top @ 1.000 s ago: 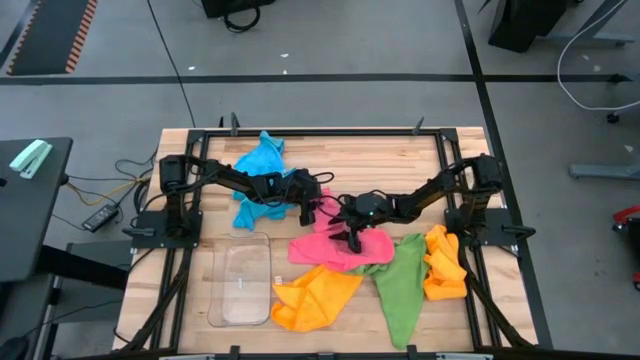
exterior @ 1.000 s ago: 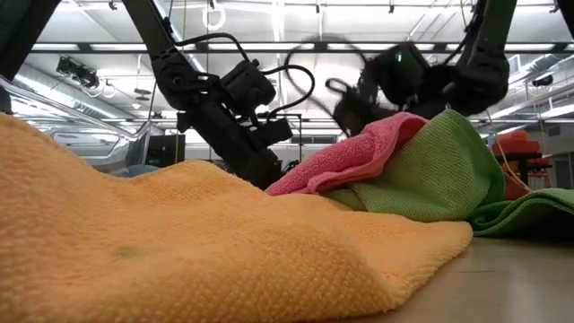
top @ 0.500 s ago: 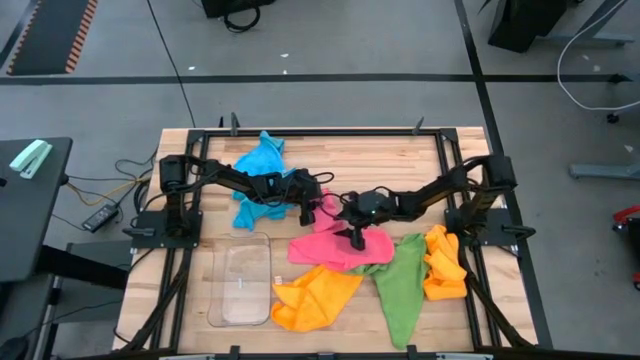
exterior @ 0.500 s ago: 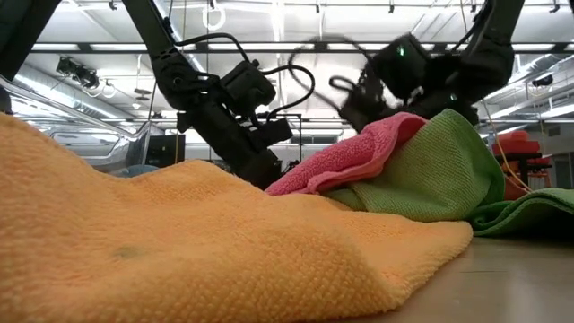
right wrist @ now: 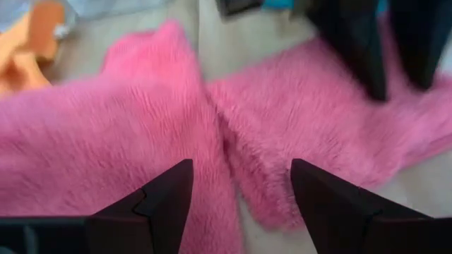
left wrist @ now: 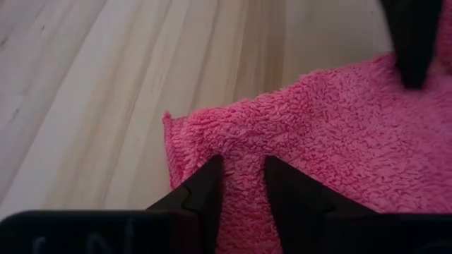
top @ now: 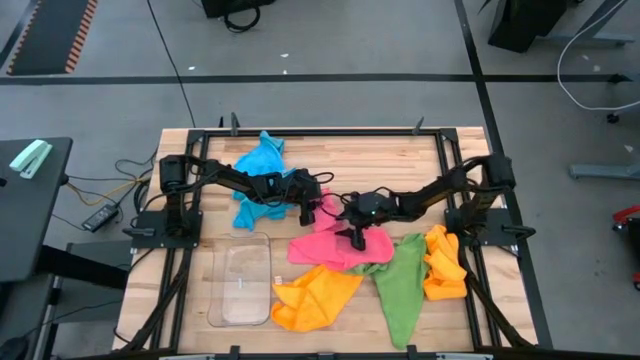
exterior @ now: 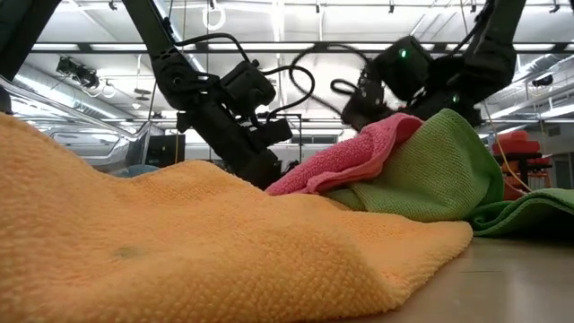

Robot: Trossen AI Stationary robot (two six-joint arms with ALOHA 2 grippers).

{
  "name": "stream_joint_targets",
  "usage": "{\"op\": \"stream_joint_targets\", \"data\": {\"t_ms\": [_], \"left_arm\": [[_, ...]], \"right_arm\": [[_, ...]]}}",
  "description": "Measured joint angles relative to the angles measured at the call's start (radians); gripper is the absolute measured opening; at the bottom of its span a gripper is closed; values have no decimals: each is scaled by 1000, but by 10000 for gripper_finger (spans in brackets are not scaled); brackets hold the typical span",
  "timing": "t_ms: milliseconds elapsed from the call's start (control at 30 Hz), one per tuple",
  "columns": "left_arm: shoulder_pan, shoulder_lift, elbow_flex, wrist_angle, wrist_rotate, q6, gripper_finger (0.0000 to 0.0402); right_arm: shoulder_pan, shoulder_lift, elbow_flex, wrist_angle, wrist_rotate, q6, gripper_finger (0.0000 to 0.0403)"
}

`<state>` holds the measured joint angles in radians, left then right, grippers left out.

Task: Fold microfiber towels
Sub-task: Fold the top pink microfiber cloth

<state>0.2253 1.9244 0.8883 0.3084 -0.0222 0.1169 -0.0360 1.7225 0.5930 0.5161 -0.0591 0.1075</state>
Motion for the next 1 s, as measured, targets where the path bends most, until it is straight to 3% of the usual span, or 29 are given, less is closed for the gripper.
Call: {"op": "stream_joint_targets", "data": {"t_ms": [267,500,1000], "left_arm": [[0,0,0,-1,0,7,123],[-4,-8,0,-9,0,26,116],[-7,-20,2,-18,0,37,111]], "right_arm": [[0,-104,1,-53,8,-39,248],[-1,-187,1,-160,78,-59,248],[0,-197,2,-170,89,-58,248]]}}
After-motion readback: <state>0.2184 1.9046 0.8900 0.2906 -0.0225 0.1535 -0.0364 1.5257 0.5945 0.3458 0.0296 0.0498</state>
